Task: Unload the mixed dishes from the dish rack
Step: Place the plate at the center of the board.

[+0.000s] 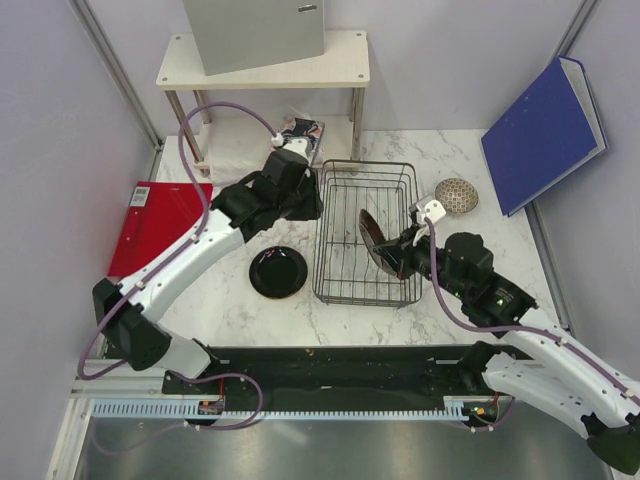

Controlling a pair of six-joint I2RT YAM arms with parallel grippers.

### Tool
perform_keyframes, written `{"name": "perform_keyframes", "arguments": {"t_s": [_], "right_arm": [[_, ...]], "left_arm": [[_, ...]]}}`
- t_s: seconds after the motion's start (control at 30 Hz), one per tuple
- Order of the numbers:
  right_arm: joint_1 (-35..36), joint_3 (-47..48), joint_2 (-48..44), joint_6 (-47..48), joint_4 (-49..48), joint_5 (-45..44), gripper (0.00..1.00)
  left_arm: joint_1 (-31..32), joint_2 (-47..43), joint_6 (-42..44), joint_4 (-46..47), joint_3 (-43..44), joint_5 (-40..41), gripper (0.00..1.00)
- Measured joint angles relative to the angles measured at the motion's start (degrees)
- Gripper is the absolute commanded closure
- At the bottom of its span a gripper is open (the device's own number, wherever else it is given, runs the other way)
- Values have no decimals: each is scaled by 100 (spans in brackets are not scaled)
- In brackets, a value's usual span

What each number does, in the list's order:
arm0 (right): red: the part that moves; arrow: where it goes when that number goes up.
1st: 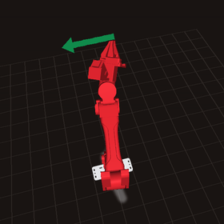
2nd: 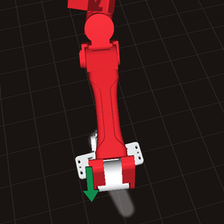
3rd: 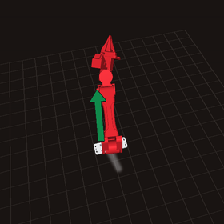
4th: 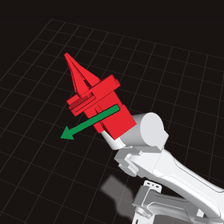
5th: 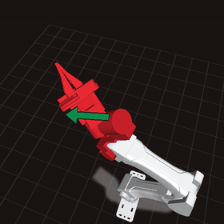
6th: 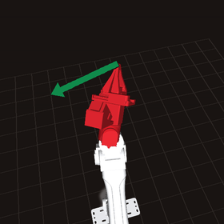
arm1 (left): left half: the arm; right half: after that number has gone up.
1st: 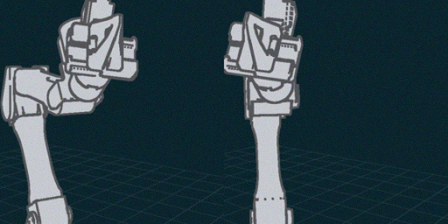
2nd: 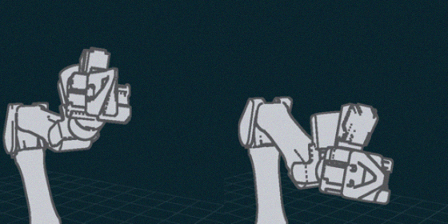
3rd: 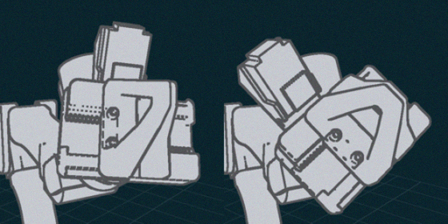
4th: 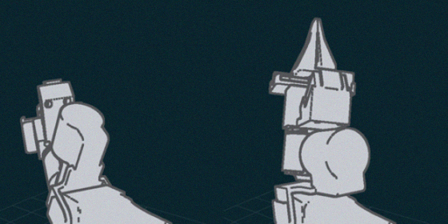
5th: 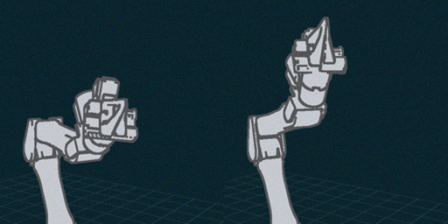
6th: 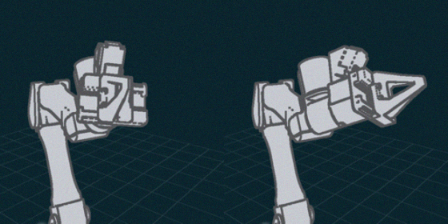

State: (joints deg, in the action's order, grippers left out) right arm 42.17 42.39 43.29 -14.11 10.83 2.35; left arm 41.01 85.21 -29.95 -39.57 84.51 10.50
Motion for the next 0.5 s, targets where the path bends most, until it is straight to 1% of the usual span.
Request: {"name": "perform_keyframes", "arguments": {"t_s": [0.1, 0.2, 0.37, 0.5], "right_arm": [[101, -68, -101, 527, -144, -181, 100], [413, -262, -374, 1279, -304, -575, 100], [1097, -748, -710, 2883, -837, -1014, 100], [1781, -1086, -658, 4321, -1172, -1362, 100]], "left_arm": [[0, -431, 13, -101, 26, 48, 57], [0, -881, 13, -125, -92, 79, 58], [0, -1504, 13, -181, -494, 98, 59], [0, -1784, 33, -208, -826, -57, 57]]}}
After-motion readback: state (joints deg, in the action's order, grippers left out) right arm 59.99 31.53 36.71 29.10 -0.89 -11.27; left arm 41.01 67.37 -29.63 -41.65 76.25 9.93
